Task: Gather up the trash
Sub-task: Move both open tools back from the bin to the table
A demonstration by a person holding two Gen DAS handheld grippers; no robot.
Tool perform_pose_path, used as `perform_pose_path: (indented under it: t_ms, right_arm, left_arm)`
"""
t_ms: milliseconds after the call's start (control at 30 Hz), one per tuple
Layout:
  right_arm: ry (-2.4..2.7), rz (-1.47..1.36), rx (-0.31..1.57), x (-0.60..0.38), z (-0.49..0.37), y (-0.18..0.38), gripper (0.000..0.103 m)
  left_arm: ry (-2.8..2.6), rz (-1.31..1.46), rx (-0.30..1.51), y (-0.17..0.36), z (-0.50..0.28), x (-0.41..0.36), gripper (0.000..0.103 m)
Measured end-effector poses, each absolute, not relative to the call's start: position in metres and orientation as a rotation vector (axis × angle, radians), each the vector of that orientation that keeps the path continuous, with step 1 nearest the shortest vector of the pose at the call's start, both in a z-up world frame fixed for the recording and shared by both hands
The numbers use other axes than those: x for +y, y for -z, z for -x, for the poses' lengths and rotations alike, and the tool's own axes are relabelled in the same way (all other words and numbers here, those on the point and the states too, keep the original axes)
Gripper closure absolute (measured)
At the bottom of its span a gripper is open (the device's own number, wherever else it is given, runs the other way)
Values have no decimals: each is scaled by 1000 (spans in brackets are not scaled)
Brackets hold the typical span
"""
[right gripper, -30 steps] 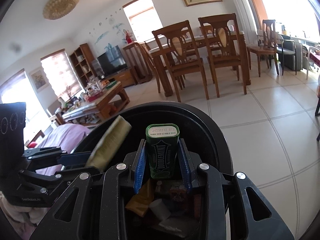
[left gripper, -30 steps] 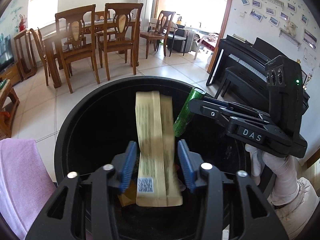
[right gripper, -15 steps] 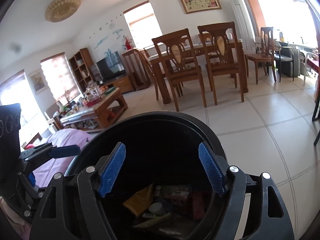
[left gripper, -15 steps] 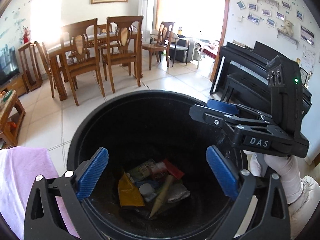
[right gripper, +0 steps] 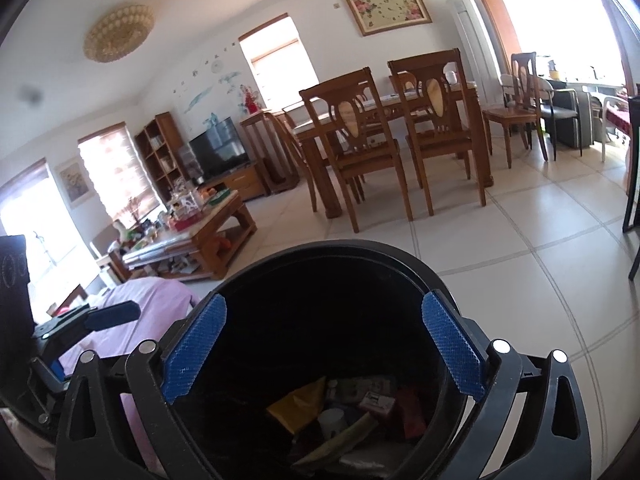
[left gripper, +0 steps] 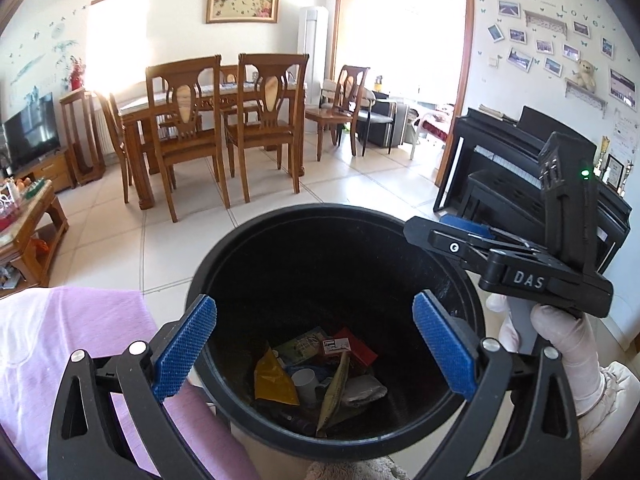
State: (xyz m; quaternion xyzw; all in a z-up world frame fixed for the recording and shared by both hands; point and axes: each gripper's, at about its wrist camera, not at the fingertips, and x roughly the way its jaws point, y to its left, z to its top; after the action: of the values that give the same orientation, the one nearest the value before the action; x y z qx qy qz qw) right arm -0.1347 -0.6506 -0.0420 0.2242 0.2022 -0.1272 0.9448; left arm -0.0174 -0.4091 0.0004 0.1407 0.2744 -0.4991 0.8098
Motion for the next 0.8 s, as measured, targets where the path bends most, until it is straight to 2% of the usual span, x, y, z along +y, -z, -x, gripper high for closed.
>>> perform_pose_path:
  t_ms: [433,800]
  right_arm:
    - [258,-489,390,-619,128,25,5]
    - [131,-316,447,-517,65,4,5]
  left_arm:
    - [1024,-216,511,-30,20,-350,5]
    - [855,-80,446,-45,1,-244,5]
